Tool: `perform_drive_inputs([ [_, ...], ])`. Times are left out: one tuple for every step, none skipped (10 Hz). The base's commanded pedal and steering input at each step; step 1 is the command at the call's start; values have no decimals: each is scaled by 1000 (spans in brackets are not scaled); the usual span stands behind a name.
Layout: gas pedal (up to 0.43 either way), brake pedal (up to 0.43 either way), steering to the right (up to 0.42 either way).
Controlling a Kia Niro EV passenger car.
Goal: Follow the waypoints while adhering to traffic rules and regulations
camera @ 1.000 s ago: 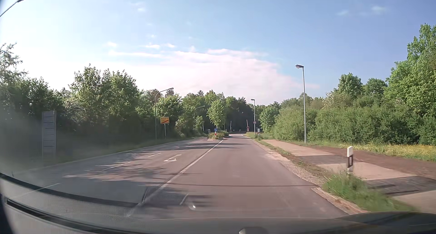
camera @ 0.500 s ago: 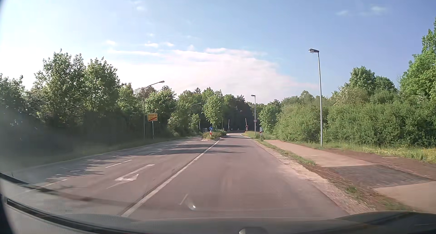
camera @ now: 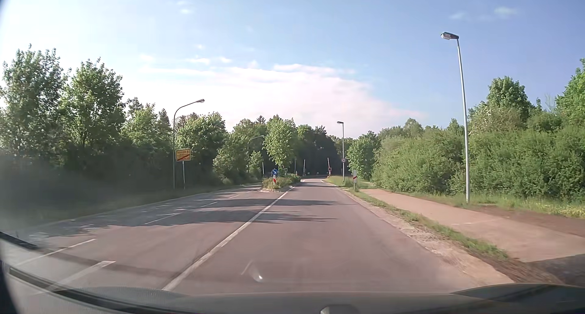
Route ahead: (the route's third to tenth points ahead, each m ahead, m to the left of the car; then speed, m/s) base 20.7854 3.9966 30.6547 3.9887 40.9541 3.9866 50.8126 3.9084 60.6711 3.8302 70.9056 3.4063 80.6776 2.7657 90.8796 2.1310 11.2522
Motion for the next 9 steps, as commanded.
perform_drive_inputs([
  [110,0,5],
  [110,0,5],
  [110,0,4],
  [110,0,4],
  [110,0,3],
  [110,0,2],
  [98,0,1],
  [98,0,0],
  [98,0,-1],
])
